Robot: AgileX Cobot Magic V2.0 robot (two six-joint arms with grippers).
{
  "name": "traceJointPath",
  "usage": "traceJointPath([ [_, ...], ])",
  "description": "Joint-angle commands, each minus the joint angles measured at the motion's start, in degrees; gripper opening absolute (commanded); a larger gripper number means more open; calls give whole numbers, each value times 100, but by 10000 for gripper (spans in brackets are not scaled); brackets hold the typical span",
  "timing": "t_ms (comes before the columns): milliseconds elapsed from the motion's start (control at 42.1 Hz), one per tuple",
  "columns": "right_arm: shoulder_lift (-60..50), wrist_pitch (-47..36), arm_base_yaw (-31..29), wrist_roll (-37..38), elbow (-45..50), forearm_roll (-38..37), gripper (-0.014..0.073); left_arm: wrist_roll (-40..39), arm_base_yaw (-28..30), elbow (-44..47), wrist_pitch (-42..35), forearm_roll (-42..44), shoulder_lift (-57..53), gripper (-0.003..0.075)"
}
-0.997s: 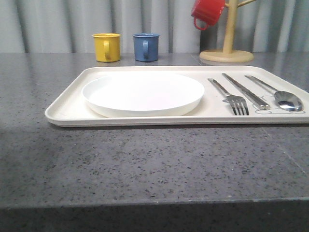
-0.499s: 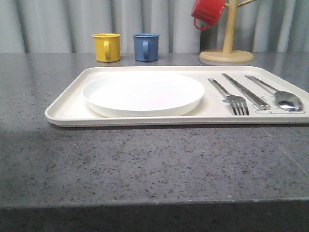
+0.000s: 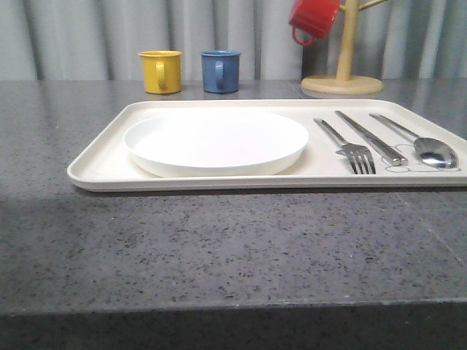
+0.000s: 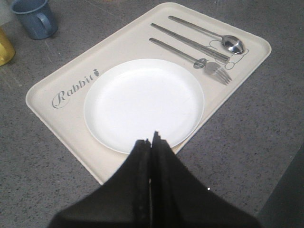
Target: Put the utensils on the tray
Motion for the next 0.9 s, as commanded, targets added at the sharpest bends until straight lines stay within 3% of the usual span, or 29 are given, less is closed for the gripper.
traceJointPath([
  [0,26,-356,18,-42,-135,8,-67,-40,302,146,-609,420,-314,-20],
  [285,26,-350,18,-42,-135,8,-67,-40,2070,2503,-2682,228,-1777,-20],
  [522,26,-350,18,-42,-135,8,-67,-40,3160,4443,-4273,13,-3516,-20],
  [688,26,-350,18,-42,-135,8,-67,-40,3787,5206,-4508,-145,-4421,-20],
  [878,26,-352,18,-42,-135,8,-67,-40,4043,5230,-4321,-145,-4966,-20],
])
